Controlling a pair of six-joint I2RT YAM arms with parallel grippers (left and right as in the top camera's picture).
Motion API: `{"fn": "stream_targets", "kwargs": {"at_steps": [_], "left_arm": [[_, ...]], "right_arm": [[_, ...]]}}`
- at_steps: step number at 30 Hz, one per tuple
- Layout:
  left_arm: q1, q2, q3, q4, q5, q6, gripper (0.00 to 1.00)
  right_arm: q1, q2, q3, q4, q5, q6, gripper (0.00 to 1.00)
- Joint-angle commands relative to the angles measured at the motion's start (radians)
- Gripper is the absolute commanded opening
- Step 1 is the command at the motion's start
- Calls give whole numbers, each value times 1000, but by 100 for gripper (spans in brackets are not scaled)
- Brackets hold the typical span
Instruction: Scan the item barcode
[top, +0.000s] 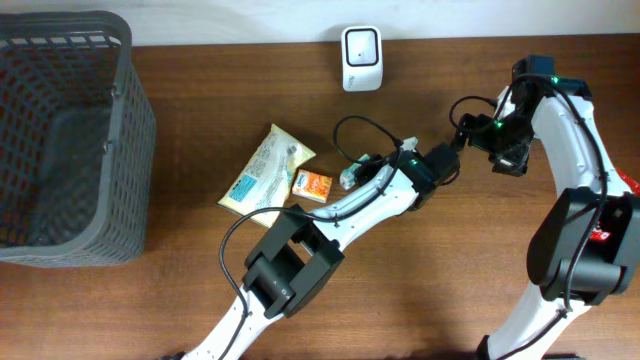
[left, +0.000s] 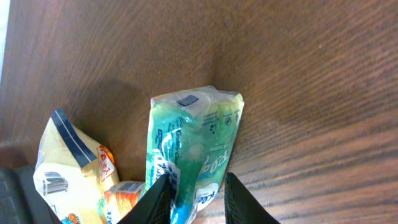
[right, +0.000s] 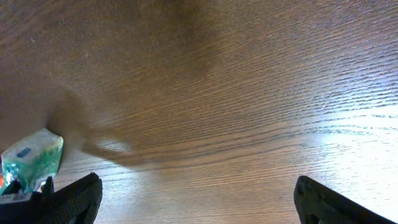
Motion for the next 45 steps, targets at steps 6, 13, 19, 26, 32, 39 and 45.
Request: {"fn": "stream_targets", "kwargs": {"at_steps": [6,13,19,26,32,39,45], "left_arm": [[17,6,330,-199,194,-8,25],[82,7,529,-371,217,-10,29],[220,7,588,-487,277,-10,99],[411,7,588,-502,502,-10,99],[513,7,586,-530,561,-10,99],[545,17,553,-530,566,-10,99],[545,58,539,-529,567,-10,99]], "right_arm": [[4,1,2,0,-5,8,98],[4,1,2,0,-5,8,98],[4,1,2,0,-5,8,98],[4,1,2,0,-5,8,99],[4,1,2,0,-5,8,98],[4,1,2,3,-38,9,98],[4,1,2,26,-222,10,98]]}}
